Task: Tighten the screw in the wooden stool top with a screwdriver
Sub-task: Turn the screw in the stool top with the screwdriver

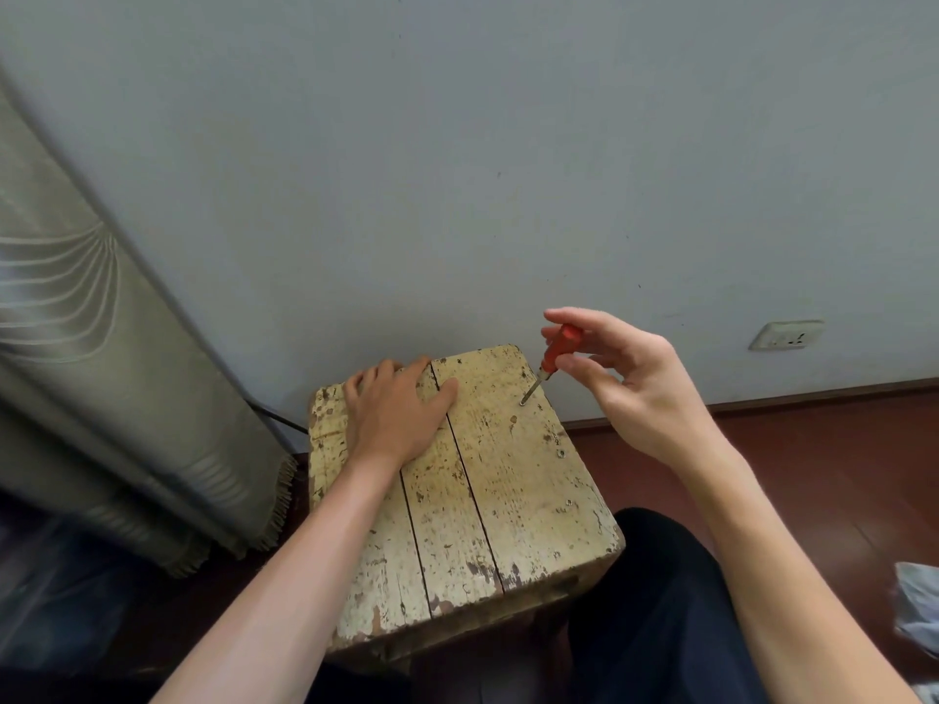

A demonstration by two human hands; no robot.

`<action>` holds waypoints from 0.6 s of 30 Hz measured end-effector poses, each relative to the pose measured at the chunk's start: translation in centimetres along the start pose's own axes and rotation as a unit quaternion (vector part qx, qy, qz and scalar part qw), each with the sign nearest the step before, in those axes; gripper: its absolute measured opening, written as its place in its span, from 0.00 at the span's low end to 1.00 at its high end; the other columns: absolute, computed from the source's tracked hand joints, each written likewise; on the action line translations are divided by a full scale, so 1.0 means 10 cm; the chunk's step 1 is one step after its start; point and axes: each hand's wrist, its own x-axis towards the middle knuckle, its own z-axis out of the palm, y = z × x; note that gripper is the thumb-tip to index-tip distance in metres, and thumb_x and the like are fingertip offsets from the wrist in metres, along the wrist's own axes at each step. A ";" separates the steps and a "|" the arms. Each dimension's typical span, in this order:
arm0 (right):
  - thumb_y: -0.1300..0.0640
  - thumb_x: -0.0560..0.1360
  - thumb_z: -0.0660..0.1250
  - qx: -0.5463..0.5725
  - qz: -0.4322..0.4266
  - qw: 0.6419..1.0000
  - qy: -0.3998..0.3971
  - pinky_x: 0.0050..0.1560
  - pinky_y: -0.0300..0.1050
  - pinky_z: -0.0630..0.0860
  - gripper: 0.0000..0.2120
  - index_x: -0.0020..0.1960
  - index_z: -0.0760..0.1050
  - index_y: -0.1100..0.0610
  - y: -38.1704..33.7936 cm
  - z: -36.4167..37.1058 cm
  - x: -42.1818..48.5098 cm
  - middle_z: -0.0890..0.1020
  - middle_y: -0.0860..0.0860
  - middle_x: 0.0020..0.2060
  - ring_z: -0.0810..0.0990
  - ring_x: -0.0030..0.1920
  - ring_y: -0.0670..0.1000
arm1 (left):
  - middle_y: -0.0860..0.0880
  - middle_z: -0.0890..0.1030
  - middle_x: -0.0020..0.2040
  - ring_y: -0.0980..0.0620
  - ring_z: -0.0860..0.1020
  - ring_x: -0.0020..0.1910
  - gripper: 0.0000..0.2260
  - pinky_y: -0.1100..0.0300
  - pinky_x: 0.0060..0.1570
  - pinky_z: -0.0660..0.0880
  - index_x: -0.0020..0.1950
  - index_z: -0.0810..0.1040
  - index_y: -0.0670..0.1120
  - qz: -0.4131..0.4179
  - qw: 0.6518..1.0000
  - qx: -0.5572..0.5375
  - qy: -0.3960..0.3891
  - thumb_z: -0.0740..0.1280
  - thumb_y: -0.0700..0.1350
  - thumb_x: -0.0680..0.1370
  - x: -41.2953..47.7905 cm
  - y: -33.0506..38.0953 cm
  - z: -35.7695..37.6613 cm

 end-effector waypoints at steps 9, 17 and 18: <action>0.59 0.76 0.81 -0.040 0.001 0.991 0.130 0.46 0.29 0.76 0.15 0.59 0.82 0.50 -0.07 0.25 0.05 0.88 0.42 0.46 0.86 0.50 0.36 | 0.50 0.75 0.67 0.49 0.68 0.70 0.32 0.48 0.73 0.57 0.76 0.69 0.59 -0.003 1.000 -0.003 -0.001 0.51 0.72 0.78 0.01 -0.01 0.02; 0.60 0.82 0.74 -0.069 -0.027 0.995 0.059 0.47 0.32 0.77 0.21 0.74 0.80 0.47 -0.10 0.16 0.01 0.86 0.45 0.55 0.84 0.55 0.44 | 0.50 0.75 0.67 0.49 0.69 0.70 0.32 0.47 0.72 0.57 0.76 0.70 0.58 -0.001 1.000 -0.002 0.001 0.50 0.73 0.78 0.01 -0.01 0.01; 0.60 0.83 0.72 -0.059 -0.020 0.997 0.037 0.50 0.36 0.80 0.22 0.75 0.78 0.45 -0.09 0.13 0.00 0.86 0.43 0.57 0.84 0.55 0.46 | 0.50 0.75 0.67 0.49 0.69 0.70 0.32 0.47 0.72 0.57 0.76 0.70 0.58 -0.001 1.000 -0.002 0.000 0.50 0.73 0.78 0.01 -0.02 0.02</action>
